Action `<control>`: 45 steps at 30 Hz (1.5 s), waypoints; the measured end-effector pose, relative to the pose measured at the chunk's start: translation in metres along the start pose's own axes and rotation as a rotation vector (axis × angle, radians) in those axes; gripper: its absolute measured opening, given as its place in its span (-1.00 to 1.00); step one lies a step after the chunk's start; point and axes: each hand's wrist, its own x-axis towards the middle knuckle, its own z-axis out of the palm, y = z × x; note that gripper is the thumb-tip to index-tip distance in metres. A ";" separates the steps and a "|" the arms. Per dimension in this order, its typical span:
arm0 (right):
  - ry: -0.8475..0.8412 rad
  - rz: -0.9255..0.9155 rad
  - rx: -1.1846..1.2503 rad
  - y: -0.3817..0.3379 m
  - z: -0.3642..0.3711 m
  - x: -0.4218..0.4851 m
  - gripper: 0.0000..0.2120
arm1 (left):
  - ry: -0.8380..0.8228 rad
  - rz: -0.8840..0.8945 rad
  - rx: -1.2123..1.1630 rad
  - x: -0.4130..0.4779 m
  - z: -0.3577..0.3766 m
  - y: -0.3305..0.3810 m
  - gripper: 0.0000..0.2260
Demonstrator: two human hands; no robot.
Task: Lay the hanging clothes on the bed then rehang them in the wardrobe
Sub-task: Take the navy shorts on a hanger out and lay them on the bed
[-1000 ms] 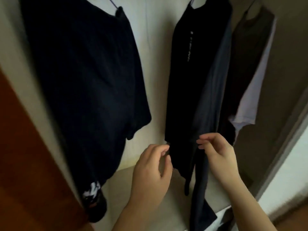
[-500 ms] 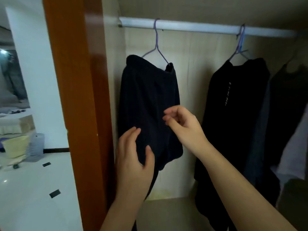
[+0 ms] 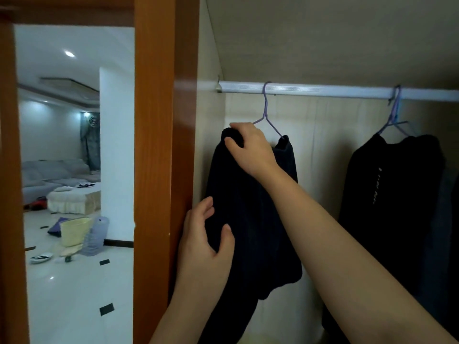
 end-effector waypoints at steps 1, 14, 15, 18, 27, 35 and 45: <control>-0.019 -0.008 -0.057 0.002 0.001 0.002 -0.61 | 0.001 0.002 0.002 0.000 0.000 0.000 -0.60; 0.053 0.204 -0.063 0.030 -0.038 -0.024 -0.68 | -0.007 0.003 -0.037 0.000 -0.002 -0.001 -0.61; 0.080 0.220 -0.082 0.031 -0.041 -0.025 -0.65 | -0.007 0.006 -0.039 -0.001 -0.002 0.000 -0.62; 0.160 0.236 -0.166 0.024 -0.045 -0.025 -0.49 | -0.018 0.019 -0.030 -0.002 -0.002 0.001 -0.62; -0.083 0.526 -0.364 0.020 -0.051 0.002 -0.70 | -0.063 0.000 -0.054 -0.002 -0.003 -0.004 -0.67; -0.040 0.582 -0.183 0.062 -0.055 0.005 -0.82 | -0.044 0.064 0.000 -0.001 -0.001 -0.009 -0.74; 0.224 0.525 0.120 0.070 -0.057 0.003 -0.82 | -0.069 0.084 -0.064 -0.009 -0.003 -0.008 -0.77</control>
